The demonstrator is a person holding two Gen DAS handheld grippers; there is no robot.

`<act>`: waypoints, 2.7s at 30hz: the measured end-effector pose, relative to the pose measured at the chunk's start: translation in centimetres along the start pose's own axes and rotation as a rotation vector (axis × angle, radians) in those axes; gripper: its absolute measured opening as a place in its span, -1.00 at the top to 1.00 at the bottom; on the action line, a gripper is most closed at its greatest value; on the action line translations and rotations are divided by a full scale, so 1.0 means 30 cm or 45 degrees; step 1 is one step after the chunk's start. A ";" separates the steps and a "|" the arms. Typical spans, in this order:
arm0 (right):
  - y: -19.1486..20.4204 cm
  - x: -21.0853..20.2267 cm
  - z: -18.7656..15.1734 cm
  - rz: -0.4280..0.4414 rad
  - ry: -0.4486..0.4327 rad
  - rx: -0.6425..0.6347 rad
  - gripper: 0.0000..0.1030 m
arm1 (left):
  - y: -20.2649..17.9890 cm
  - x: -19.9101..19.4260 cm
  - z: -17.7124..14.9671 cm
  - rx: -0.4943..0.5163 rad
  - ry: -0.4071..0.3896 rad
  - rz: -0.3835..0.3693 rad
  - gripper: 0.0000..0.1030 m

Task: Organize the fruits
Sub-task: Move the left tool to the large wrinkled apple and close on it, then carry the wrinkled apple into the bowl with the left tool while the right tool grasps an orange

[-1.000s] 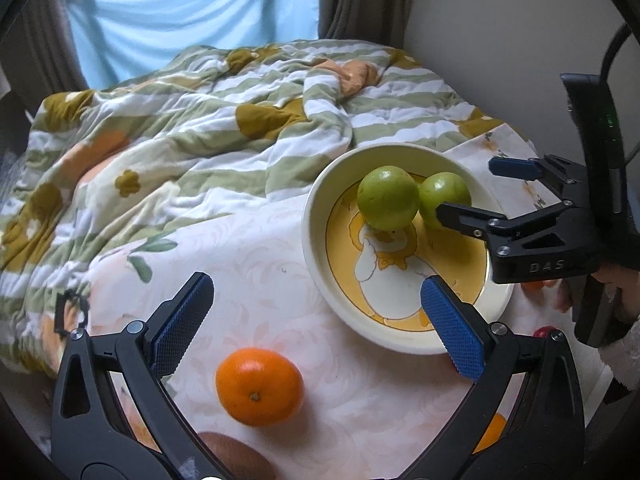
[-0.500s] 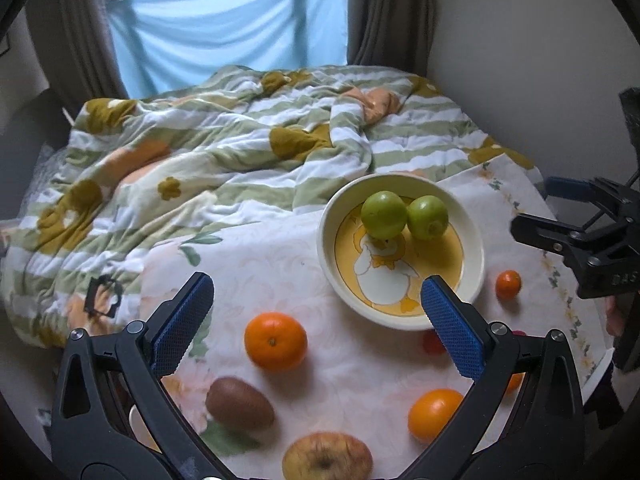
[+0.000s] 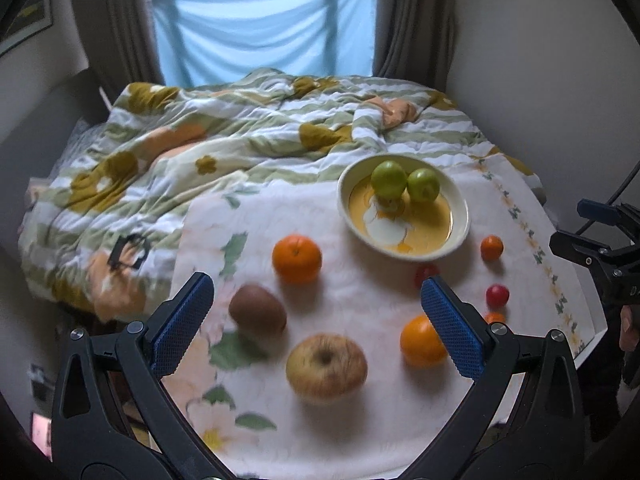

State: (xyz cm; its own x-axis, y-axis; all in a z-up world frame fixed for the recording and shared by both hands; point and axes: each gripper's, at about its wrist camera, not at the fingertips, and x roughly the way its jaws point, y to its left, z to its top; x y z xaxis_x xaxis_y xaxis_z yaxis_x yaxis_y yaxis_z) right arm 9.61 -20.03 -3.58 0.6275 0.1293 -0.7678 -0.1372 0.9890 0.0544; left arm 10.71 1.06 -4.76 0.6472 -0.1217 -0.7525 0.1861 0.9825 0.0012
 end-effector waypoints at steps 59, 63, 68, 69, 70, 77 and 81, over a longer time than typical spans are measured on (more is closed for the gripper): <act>0.323 0.409 -0.257 0.265 0.215 -0.396 -0.08 | -0.007 0.301 -0.305 0.203 0.243 -0.188 -0.59; 0.324 0.402 -0.256 0.255 0.217 -0.405 -0.07 | 0.001 0.292 -0.315 0.184 0.243 -0.174 -0.59; 0.321 0.379 -0.258 0.263 0.202 -0.393 -0.07 | 0.012 0.273 -0.327 0.159 0.251 -0.157 -0.59; 0.321 0.374 -0.257 0.261 0.198 -0.389 -0.07 | 0.013 0.267 -0.328 0.157 0.249 -0.153 -0.59; 0.320 0.368 -0.256 0.260 0.196 -0.384 -0.07 | 0.014 0.259 -0.328 0.154 0.246 -0.147 -0.59; 0.303 0.302 -0.229 0.266 0.159 -0.356 -0.07 | 0.011 0.189 -0.298 0.130 0.211 -0.131 -0.59; 0.287 0.251 -0.197 0.237 0.141 -0.328 -0.07 | 0.000 0.138 -0.251 0.094 0.188 -0.140 -0.59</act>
State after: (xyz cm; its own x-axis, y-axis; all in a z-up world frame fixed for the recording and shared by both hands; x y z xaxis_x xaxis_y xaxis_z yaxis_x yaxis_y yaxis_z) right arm 8.61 -10.97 -12.68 0.4880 0.2838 -0.8254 -0.4397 0.8968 0.0483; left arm 7.84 1.61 -12.85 0.5056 -0.2007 -0.8391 0.3072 0.9507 -0.0423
